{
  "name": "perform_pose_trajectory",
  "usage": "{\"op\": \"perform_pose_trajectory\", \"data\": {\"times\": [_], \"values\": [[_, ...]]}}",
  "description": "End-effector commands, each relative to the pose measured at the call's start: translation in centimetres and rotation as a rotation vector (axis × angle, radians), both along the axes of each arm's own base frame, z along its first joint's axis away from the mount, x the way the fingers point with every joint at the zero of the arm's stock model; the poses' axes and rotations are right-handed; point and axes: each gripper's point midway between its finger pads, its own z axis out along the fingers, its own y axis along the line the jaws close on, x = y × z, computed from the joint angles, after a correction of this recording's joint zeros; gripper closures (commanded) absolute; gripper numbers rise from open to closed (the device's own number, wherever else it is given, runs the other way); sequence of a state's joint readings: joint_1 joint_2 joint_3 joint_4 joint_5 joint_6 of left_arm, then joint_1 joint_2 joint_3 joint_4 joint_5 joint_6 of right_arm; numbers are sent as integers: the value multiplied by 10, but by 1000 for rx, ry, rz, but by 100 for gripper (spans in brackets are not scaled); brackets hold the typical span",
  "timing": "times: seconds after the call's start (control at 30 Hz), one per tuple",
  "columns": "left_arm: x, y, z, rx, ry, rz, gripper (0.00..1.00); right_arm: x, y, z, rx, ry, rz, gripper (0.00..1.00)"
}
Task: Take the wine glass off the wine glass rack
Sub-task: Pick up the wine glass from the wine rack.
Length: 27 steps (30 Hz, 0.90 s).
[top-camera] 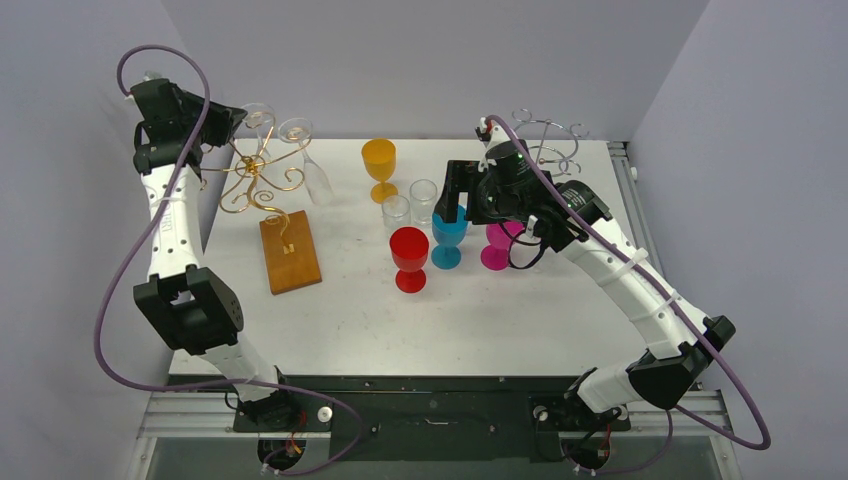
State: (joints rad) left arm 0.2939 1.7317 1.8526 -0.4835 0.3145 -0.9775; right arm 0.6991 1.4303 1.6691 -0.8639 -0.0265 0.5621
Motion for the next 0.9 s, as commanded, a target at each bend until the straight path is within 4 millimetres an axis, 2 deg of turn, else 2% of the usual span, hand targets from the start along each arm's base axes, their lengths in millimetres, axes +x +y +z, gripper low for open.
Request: {"op": "perform_pose_trajectory", "data": {"times": [0.0,0.17,0.87], "values": [[-3,3,23,4,-76,-7,100,2,-2,20,50,-55,-11,24],[-4,2,26,-16,-92,-20,100,3,-1,17,47,-49,-11,24],[-15,-10,64,-150,-275,-126,100,5,-1,14,40,-43,-22,24]]}}
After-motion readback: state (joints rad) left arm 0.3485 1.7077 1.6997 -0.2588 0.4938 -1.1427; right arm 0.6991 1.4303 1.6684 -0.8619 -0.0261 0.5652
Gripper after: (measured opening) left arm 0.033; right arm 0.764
